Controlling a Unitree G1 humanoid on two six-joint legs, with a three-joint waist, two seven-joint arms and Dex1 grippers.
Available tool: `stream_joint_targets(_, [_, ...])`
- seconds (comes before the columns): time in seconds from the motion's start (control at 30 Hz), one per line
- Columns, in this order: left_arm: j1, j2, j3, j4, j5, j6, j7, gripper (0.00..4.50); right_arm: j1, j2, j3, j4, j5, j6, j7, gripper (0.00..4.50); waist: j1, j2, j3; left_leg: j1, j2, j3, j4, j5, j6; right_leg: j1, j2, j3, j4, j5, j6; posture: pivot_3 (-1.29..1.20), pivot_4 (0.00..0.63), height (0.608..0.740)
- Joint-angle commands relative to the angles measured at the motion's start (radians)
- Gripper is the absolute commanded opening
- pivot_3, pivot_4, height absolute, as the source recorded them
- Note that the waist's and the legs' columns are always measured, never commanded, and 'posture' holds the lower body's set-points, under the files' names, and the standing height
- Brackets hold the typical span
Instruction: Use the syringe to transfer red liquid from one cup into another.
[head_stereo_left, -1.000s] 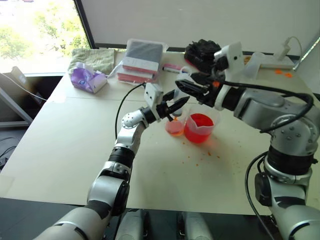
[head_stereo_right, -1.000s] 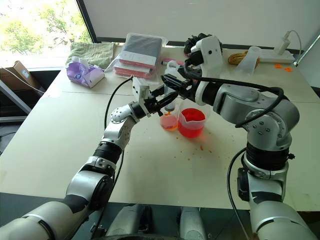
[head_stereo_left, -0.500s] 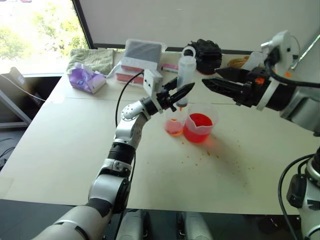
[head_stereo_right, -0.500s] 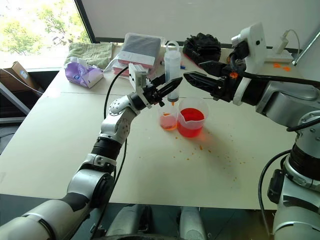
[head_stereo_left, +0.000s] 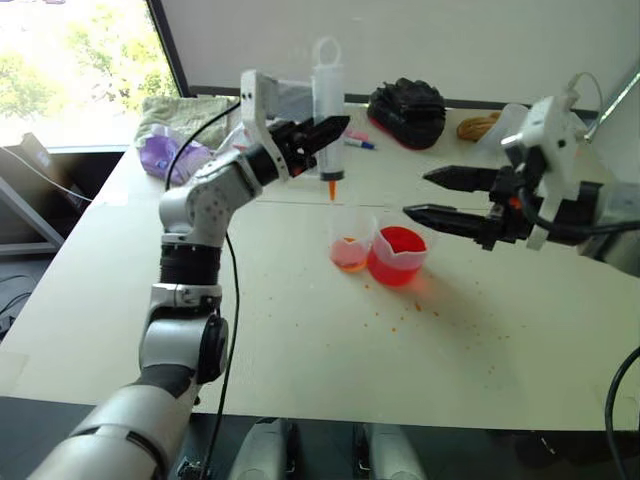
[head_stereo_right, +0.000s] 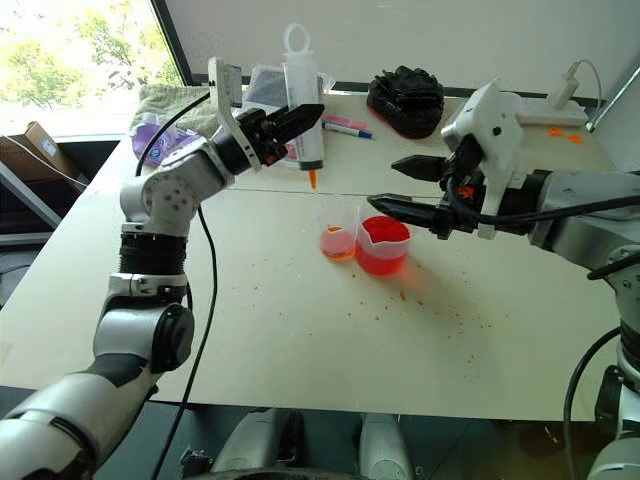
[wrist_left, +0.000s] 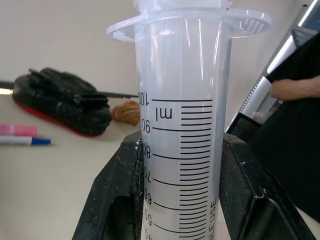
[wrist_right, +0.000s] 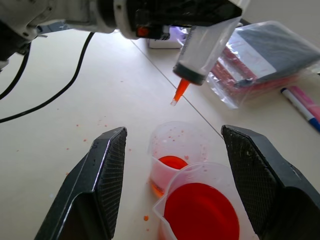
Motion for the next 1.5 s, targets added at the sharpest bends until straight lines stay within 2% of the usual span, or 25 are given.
stream_joint_targets(0.03, [-0.093,0.035,0.092,0.046,-0.064,0.174,0.118,1.46,-0.036,-0.062,0.042,0.001,-0.046,-0.057,0.121,3.13,0.000,0.000,0.000,0.000,0.000,0.000,0.000,0.000,0.000,0.000,0.000,0.000,0.000,0.000,0.000,0.00,0.150,0.740])
stream_joint_targets(0.27, [-0.127,0.064,0.126,0.129,0.001,0.494,0.360,1.46,-0.076,-0.083,0.119,0.038,-0.122,-0.092,0.213,3.13,0.000,-0.001,0.001,0.000,0.000,0.000,-0.001,0.001,-0.002,0.000,0.000,0.000,0.000,0.000,0.000,0.00,0.150,0.740])
stream_joint_targets(0.37, [-0.105,0.061,0.098,0.134,0.039,0.623,0.402,1.46,-0.087,-0.080,0.135,0.047,-0.145,-0.101,0.234,3.13,0.001,-0.002,0.001,0.000,0.000,0.000,-0.001,0.002,-0.003,0.000,0.000,0.000,0.001,0.000,0.000,0.00,0.150,0.740])
stream_joint_targets(0.53, [-0.040,0.015,0.117,0.101,0.087,0.706,0.457,1.46,-0.104,-0.077,0.154,0.041,-0.174,-0.112,0.269,3.13,0.001,-0.002,0.001,0.000,0.000,0.000,-0.001,0.005,-0.011,-0.001,0.000,0.000,0.001,0.000,0.000,0.00,0.150,0.740])
stream_joint_targets(0.67, [-0.007,0.001,0.063,0.085,0.127,0.758,0.456,1.46,-0.098,-0.081,0.151,0.028,-0.183,-0.119,0.293,3.13,0.001,-0.002,0.001,0.000,0.000,-0.001,-0.002,0.006,-0.012,-0.001,-0.001,0.000,0.001,0.000,0.000,0.00,0.150,0.740])
stream_joint_targets(0.97, [0.044,-0.025,0.083,0.078,0.201,0.778,0.491,1.46,-0.073,-0.096,0.141,-0.011,-0.185,-0.123,0.332,3.13,0.001,-0.001,0.001,0.000,0.000,-0.001,-0.003,0.004,-0.015,-0.002,-0.003,0.000,0.001,0.000,0.000,0.00,0.150,0.740])
stream_joint_targets(1.03, [0.052,-0.028,0.091,0.088,0.197,0.778,0.505,2.45,-0.071,-0.097,0.148,-0.013,-0.194,-0.128,0.337,3.19,0.001,-0.001,0.001,0.000,0.000,-0.001,-0.003,0.004,-0.016,-0.002,-0.003,0.000,0.001,0.000,-0.001,0.00,0.150,0.740])
stream_joint_targets(1.27, [0.071,-0.017,0.102,0.058,0.176,0.778,0.513,4.37,-0.069,-0.091,0.165,-0.009,-0.227,-0.152,0.357,3.19,-0.002,0.000,0.000,0.002,0.000,-0.001,-0.003,0.003,-0.014,-0.002,-0.003,0.001,0.002,0.001,-0.002,0.00,0.150,0.740])
stream_joint_targets(1.5, [0.096,0.040,0.064,-0.099,0.152,0.719,0.400,4.47,-0.051,-0.087,0.172,-0.002,-0.254,-0.191,0.394,3.19,0.000,0.000,0.000,0.001,0.000,-0.001,-0.004,0.005,-0.017,-0.003,-0.003,0.001,0.002,0.001,-0.003,0.00,0.150,0.740])
